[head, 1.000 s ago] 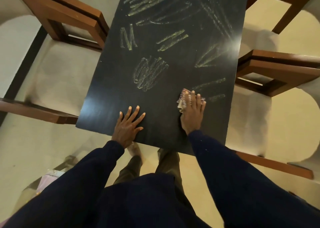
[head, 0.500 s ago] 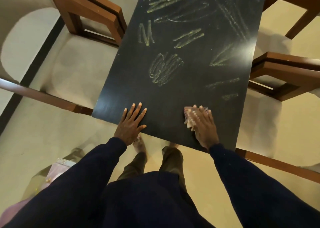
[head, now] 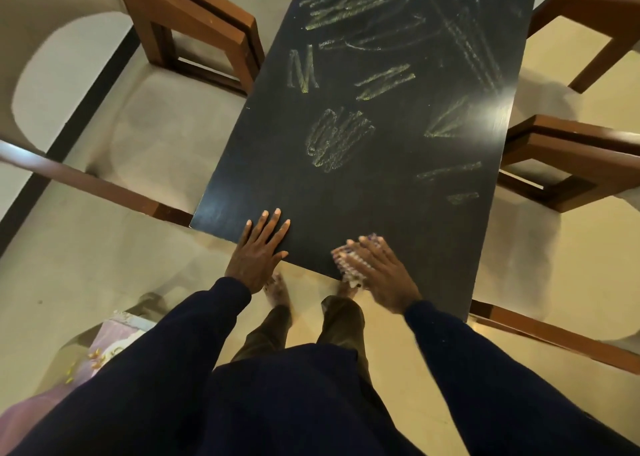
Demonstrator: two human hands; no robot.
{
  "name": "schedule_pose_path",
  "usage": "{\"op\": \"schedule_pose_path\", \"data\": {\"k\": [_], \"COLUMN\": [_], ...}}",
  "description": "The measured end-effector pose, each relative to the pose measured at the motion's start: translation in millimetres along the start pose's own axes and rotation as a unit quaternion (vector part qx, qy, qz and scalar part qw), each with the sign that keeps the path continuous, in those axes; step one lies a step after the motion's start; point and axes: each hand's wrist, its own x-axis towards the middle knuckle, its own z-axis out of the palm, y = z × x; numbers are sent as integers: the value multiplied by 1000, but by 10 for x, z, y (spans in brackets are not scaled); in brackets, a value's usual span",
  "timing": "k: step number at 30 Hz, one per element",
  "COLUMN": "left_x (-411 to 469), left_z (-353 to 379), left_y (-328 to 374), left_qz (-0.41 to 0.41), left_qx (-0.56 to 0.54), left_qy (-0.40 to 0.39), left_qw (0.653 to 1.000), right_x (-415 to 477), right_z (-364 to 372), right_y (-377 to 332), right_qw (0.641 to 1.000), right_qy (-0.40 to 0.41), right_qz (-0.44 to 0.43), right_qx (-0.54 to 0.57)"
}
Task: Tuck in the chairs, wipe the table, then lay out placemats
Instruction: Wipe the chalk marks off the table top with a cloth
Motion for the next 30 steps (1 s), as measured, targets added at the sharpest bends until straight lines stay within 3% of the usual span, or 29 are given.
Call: {"op": "schedule_pose_path", "data": {"k": [3,5,7,10,13,16,18,20,25,27,30], "left_x": [-7,-6,-1,29,111,215,292,371,570,645,744], "left_z": [12,21,35,90,123,142,163,170,200,223,226], "left_y": [20,46,92,155,227,317,385,454,703,813,979], "left_qz": [-1,-3,4,26,40,54,65,70,80,89,101], "left_qx": [6,6,9,19,18,16,22,24,22,19,14], "left_qy": [-7,-7,-7,-3,-7,-14,-15,-18,-29,-34,-45], "left_qw": [1000,1000,1000,999,999,998,998,997,996,995,994], "right_x": [-215,-68,205,531,382,-206,-665,-1016,-789,-481,-207], "right_z": [-177,-241,-234,-145,-11,55,50,-29,-260,-279,-188], "right_y": [401,501,470,185,-119,-78,156,440,923,920,693], "right_qw": [981,941,907,918,976,998,996,985,906,894,929], "right_qy": [67,106,126,131,72,2,6,45,125,127,106], "right_qz": [180,320,401,374,203,59,85,165,405,431,355], "right_qx": [-1,8,16,4,19,9,9,6,-18,-6,8]}}
